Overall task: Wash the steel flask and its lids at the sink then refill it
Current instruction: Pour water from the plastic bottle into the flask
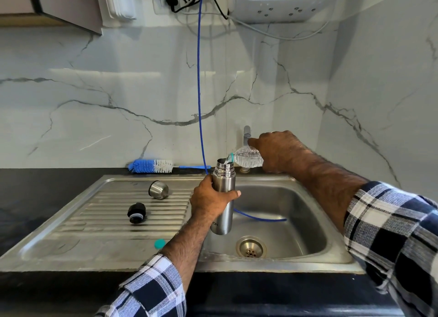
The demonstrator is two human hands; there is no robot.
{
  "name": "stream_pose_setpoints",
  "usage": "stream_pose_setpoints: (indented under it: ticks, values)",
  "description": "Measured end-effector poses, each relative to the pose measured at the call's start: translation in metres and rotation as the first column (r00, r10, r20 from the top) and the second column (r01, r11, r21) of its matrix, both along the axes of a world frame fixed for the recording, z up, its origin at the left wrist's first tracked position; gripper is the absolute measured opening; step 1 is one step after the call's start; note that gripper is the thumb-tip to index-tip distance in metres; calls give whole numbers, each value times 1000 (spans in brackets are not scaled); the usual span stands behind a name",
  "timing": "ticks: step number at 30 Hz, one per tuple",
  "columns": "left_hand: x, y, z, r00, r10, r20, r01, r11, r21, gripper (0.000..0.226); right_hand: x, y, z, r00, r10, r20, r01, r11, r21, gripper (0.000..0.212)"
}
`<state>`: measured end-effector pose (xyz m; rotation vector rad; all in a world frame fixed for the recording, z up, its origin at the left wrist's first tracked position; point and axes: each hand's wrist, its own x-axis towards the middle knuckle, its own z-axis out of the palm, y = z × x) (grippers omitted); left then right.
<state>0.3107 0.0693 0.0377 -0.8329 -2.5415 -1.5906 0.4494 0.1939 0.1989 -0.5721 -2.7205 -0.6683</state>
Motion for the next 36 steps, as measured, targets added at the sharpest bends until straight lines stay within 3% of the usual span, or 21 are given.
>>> stream_pose_setpoints:
  ticks: [36]
  values:
    - [2, -7, 3, 1000, 9, 11, -9, 1000, 2, 66, -3, -12, 8, 999, 1, 36, -2, 1000, 28, 64]
